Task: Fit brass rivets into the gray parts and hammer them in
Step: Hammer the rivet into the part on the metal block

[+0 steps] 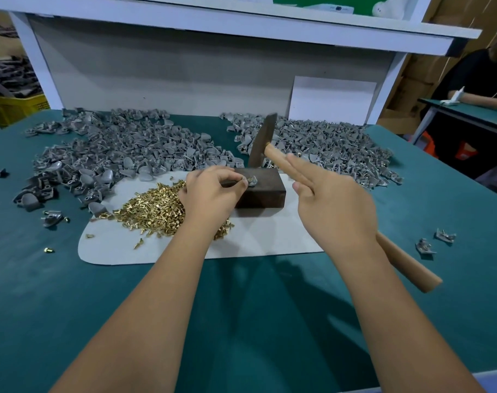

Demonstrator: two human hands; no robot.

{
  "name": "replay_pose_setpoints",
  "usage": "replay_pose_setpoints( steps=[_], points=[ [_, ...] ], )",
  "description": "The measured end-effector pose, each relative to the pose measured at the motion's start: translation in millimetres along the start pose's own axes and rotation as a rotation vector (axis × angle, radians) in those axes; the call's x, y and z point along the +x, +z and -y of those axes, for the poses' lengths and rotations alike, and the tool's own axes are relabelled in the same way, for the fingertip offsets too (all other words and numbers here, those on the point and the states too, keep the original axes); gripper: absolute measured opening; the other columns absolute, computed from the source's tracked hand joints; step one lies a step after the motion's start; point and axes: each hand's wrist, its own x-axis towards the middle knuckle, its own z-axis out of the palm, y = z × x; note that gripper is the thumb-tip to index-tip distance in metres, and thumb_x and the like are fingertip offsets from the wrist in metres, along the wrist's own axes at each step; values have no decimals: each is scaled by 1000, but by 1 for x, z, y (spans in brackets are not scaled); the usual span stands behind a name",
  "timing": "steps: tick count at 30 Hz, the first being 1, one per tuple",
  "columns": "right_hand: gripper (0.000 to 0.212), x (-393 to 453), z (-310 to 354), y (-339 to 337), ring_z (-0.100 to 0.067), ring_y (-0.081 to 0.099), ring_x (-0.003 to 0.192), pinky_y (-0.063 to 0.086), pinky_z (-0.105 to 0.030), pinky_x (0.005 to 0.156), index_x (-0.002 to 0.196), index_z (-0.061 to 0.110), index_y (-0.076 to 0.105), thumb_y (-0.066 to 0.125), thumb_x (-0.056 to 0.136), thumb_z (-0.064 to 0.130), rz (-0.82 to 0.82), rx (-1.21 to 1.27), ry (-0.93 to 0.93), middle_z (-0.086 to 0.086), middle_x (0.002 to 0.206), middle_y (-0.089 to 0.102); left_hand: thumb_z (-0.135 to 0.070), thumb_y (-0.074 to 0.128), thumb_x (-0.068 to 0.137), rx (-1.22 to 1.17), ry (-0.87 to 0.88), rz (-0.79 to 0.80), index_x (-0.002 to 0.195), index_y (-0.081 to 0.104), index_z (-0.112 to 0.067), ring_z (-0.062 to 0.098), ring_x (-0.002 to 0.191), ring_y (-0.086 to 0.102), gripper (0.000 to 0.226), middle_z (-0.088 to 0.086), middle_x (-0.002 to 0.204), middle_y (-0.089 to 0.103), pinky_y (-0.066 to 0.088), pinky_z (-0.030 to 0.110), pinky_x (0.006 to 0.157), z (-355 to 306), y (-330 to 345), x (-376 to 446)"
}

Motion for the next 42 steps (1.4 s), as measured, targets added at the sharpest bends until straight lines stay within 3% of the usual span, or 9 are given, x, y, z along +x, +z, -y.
replay_pose_setpoints(
  steps=[6, 11, 16, 20, 24, 29, 33, 37, 42],
  points=[
    [47, -4, 1, 0, -27, 60, 77, 41, -33, 61, 132, 54, 43, 51, 93, 28, 114, -42, 6, -1, 93, 69, -50, 70, 84, 3, -1, -7, 63, 58, -55, 20, 132, 38, 25, -22, 119, 63, 24, 46, 101, 1, 0, 1],
    [46, -3, 2, -2, -22, 44, 60, 35, -30, 52, 134, 50, 44, 53, 93, 29, -52, 3, 10, -2, 81, 68, -49, 71, 84, -6, -9, -9, 65, 61, -53, 19, 131, 39, 22, -24, 116, 64, 22, 51, 103, 2, 2, 1],
    [52, -6, 7, 2, -29, 61, 73, 34, -31, 56, 133, 53, 40, 54, 92, 25, 42, -40, -41, -4, 86, 68, -47, 70, 85, -27, -10, -12, 69, 62, -52, 20, 130, 41, 19, -22, 115, 65, 20, 43, 95, 1, 2, 1],
    [48, -5, 7, 3, -23, 45, 57, 29, -28, 47, 135, 49, 41, 52, 94, 27, -71, -8, 7, -3, 79, 65, -49, 71, 85, -7, -22, -13, 73, 65, -49, 18, 131, 38, 13, -23, 115, 65, 19, 47, 99, 2, 3, 2],
    [53, -10, 3, 4, -22, 38, 62, 27, -31, 52, 135, 56, 33, 49, 95, 26, 81, -90, 28, 0, 79, 59, -50, 68, 86, 5, -16, 0, 71, 62, -51, 19, 129, 38, 16, -22, 112, 65, 20, 41, 90, 1, 1, 0],
    [49, -9, -1, 3, -26, 47, 59, 31, -30, 51, 136, 49, 41, 51, 95, 26, -70, 12, 26, -4, 79, 63, -47, 68, 86, -30, -6, -1, 73, 65, -50, 18, 129, 38, 14, -23, 114, 65, 16, 41, 90, 2, 1, 1],
    [62, -8, 4, 5, -22, 38, 58, 23, -28, 47, 134, 58, 20, 53, 94, 24, 13, -90, -39, 1, 73, 53, -49, 68, 86, 3, -14, 0, 66, 60, -53, 19, 130, 37, 22, -23, 114, 64, 18, 41, 91, 0, 0, 0],
    [49, -3, 2, 3, -21, 40, 61, 28, -30, 51, 134, 53, 40, 51, 95, 27, 10, -60, 27, -1, 84, 66, -49, 69, 86, -7, -18, 0, 68, 61, -52, 19, 131, 36, 20, -24, 114, 64, 18, 42, 93, 0, 0, 1],
    [48, -3, 1, -2, -21, 41, 61, 30, -30, 52, 134, 53, 42, 52, 94, 28, -29, -18, 56, -1, 83, 65, -50, 67, 86, -4, -16, 12, 72, 64, -50, 17, 130, 36, 15, -28, 109, 60, 19, 47, 99, 0, 1, 0]
  ],
)
